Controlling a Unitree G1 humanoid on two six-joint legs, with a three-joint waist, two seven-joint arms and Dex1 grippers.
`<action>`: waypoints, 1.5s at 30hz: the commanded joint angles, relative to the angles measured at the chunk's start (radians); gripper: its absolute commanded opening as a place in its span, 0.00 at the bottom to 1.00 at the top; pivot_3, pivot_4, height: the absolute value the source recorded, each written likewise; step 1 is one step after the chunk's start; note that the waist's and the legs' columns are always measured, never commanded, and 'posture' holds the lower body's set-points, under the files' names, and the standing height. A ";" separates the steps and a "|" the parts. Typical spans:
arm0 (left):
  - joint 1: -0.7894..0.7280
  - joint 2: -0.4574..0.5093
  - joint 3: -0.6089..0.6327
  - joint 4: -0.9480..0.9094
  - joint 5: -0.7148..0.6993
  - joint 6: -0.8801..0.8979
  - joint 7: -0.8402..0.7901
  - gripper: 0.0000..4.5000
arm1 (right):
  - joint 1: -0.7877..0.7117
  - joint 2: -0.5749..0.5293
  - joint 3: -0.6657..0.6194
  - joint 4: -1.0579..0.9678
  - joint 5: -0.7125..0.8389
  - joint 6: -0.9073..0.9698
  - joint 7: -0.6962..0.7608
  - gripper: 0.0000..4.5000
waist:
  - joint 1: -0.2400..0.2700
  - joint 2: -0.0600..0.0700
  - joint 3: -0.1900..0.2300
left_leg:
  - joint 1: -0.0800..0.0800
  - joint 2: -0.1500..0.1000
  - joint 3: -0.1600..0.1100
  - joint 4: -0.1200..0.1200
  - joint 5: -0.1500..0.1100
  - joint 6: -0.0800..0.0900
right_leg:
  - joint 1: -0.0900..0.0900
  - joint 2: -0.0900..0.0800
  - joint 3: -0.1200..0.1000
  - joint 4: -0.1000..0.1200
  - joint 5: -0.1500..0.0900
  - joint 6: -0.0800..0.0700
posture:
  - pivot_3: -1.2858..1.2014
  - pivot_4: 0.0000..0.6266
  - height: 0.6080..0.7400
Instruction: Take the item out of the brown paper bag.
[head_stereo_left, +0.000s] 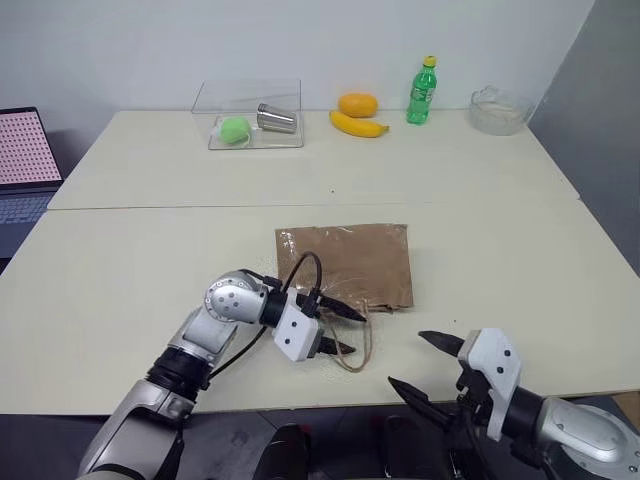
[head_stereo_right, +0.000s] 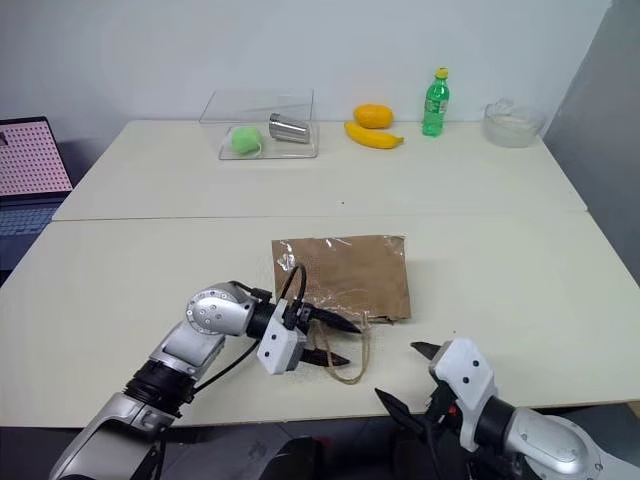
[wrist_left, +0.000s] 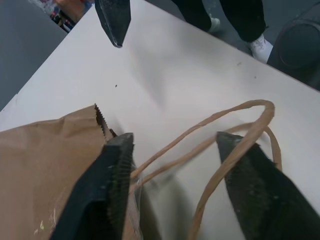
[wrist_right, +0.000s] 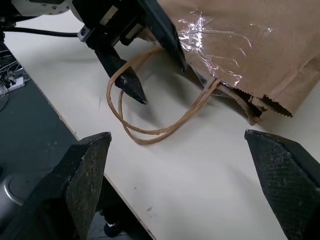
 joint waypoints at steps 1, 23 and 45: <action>-0.020 0.003 0.013 -0.054 -0.058 0.092 0.011 0.26 | -0.032 -0.012 0.017 -0.089 0.015 -0.003 -0.017 1.00 | 0.000 0.000 0.000 | 0.000 0.000 0.000 0.000 0.000 0.000 | 0.000 0.000 0.000 0.000 0.000 0.000 | 0.52 0.24 1.00; -0.080 0.034 0.108 -0.241 -0.129 0.517 0.104 0.01 | -0.408 0.172 0.334 -0.038 -0.207 0.282 0.158 1.00 | 0.001 0.000 0.000 | 0.000 0.000 -0.001 0.000 0.000 0.000 | 0.000 0.000 -0.001 0.000 -0.003 0.005 | 0.52 0.24 1.00; -0.124 -0.003 0.105 -0.268 -0.122 0.567 0.161 0.00 | -0.495 0.328 0.451 0.248 -0.626 0.267 0.326 0.01 | 0.008 -0.001 0.000 | -0.001 0.000 -0.001 -0.001 0.000 0.000 | -0.001 0.000 -0.001 0.000 0.000 0.001 | 0.52 0.24 1.00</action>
